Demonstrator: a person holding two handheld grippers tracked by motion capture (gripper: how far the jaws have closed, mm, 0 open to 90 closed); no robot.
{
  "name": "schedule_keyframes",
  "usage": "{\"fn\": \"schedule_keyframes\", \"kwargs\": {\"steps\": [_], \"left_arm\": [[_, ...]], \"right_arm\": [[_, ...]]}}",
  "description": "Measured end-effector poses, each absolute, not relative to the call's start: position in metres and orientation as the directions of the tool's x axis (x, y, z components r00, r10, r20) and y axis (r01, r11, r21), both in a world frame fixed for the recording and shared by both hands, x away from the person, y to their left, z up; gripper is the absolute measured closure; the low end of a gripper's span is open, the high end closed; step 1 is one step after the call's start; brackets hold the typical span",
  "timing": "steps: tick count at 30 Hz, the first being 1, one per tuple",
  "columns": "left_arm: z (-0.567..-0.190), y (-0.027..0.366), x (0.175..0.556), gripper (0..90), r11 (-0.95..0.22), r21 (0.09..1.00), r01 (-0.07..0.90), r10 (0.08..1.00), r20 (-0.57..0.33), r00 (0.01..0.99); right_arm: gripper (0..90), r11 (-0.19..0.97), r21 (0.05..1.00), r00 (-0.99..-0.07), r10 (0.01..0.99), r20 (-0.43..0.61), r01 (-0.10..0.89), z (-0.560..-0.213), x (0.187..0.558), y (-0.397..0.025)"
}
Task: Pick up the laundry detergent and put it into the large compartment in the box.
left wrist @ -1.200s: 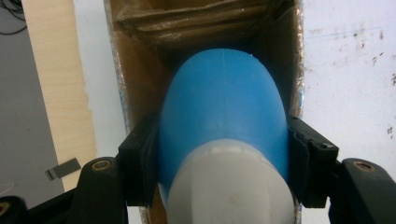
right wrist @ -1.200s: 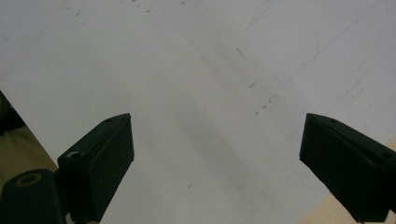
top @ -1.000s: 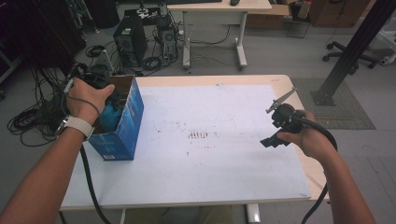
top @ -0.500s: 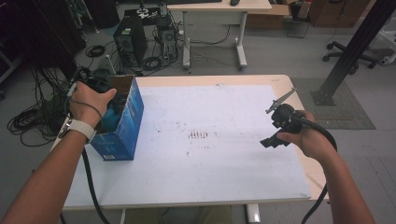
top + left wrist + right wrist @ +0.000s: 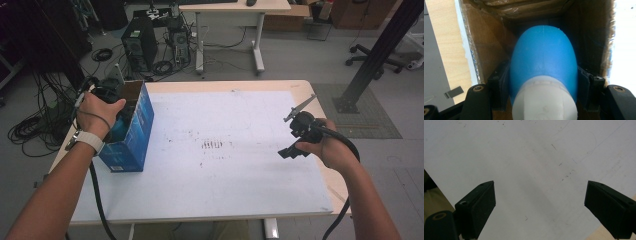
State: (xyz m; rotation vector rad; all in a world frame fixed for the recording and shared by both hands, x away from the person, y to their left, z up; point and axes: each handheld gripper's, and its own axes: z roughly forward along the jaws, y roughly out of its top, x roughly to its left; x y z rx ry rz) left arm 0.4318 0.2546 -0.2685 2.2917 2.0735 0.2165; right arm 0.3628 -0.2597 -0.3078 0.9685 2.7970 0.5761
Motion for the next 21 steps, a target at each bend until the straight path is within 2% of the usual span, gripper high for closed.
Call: {"fn": "schedule_keyframes", "kwargs": {"steps": [21], "left_arm": [[-0.2698, 0.2567, 0.4336, 36.7, -0.107, 0.137, 0.985, 0.994, 0.052, 0.101]], "right_arm": [[10.1, 0.719, 0.392, -0.785, 0.620, 0.012, 0.574, -0.3113, 0.3613, -0.2622]]}}
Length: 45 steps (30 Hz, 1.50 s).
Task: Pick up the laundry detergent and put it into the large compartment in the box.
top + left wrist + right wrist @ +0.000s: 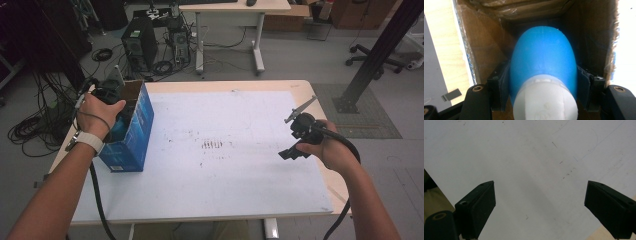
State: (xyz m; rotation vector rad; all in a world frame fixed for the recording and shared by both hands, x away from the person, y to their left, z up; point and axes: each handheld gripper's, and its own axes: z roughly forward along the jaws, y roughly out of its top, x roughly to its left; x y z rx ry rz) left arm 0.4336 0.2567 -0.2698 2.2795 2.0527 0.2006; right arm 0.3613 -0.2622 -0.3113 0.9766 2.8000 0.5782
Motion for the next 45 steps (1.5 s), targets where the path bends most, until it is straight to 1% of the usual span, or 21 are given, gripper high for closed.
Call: {"fn": "schedule_keyframes", "kwargs": {"steps": [3, 15, 20, 29, 37, 45], "left_arm": [[-0.2692, 0.2576, 0.4341, 34.6, -0.107, 0.136, 0.985, 0.994, 0.051, 0.101], [-0.2699, 0.2599, 0.4342, 32.3, -0.108, 0.139, 0.984, 0.994, 0.047, 0.102], [-0.2702, 0.2608, 0.4338, 28.8, -0.109, 0.143, 0.984, 0.993, 0.049, 0.103], [-0.2700, 0.2607, 0.4333, 26.2, -0.115, 0.138, 0.984, 0.993, 0.044, 0.110], [-0.2683, 0.2611, 0.4322, 22.0, -0.114, 0.141, 0.983, 0.993, 0.044, 0.108], [-0.2660, 0.2617, 0.4311, 21.2, -0.116, 0.143, 0.983, 0.993, 0.037, 0.112]], "right_arm": [[10.1, 0.716, 0.394, -0.783, 0.622, 0.013, 0.576, -0.3109, 0.3609, -0.2629], [10.1, 0.715, 0.393, -0.781, 0.624, 0.013, 0.578, -0.3115, 0.3598, -0.2638], [10.1, 0.715, 0.394, -0.781, 0.625, 0.013, 0.578, -0.3110, 0.3598, -0.2641], [10.1, 0.716, 0.395, -0.782, 0.623, 0.014, 0.576, -0.3117, 0.3597, -0.2635], [10.0, 0.715, 0.396, -0.782, 0.623, 0.013, 0.576, -0.3109, 0.3590, -0.2640], [10.1, 0.716, 0.395, -0.782, 0.623, 0.011, 0.576, -0.3102, 0.3582, -0.2634]]}}
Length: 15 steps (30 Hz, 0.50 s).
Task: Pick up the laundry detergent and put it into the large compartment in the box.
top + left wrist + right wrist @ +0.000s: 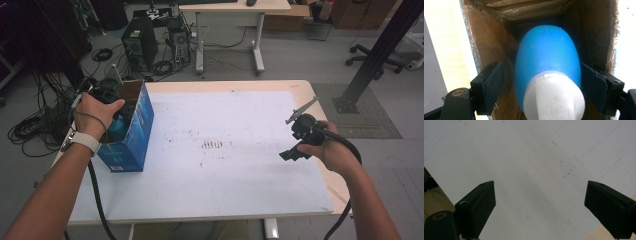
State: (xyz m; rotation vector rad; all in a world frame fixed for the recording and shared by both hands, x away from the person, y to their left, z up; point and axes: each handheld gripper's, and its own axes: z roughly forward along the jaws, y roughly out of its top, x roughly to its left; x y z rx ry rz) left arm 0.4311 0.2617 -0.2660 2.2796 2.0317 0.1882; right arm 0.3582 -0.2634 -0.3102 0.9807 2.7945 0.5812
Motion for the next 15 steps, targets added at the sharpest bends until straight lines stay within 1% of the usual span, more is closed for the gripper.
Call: {"fn": "schedule_keyframes", "kwargs": {"steps": [4, 15], "left_arm": [[-0.2630, 0.2616, 0.4306, 18.0, -0.122, 0.144, 0.982, 0.992, 0.033, 0.118], [-0.2580, 0.2617, 0.4280, 15.6, -0.128, 0.159, 0.979, 0.992, 0.029, 0.124]], "right_arm": [[10.1, 0.716, 0.397, -0.783, 0.623, 0.010, 0.574, -0.3090, 0.3578, -0.2629], [10.0, 0.716, 0.396, -0.782, 0.623, 0.007, 0.574, -0.3076, 0.3562, -0.2629]]}}
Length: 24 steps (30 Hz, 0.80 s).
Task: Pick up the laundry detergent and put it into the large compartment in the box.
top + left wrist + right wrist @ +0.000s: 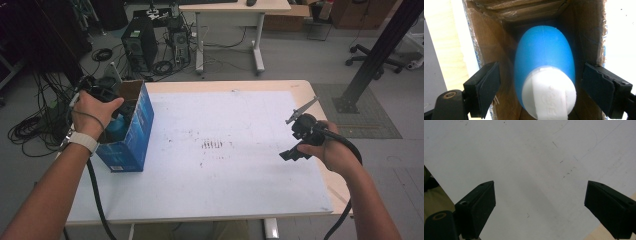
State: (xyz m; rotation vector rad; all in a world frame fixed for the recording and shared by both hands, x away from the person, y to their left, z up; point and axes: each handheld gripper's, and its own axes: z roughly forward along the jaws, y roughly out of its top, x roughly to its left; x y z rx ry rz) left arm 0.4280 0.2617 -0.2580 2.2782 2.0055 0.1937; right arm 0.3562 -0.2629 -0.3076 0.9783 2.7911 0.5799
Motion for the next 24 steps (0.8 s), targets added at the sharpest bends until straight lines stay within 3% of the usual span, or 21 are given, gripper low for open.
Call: {"fn": "schedule_keyframes", "kwargs": {"steps": [24], "left_arm": [[-0.234, 0.259, 0.420, 13.9, -0.143, 0.184, 0.972, 0.990, 0.034, 0.139]], "right_arm": [[10.1, 0.714, 0.409, -0.782, 0.624, -0.001, 0.569, -0.302, 0.351, -0.265]]}}
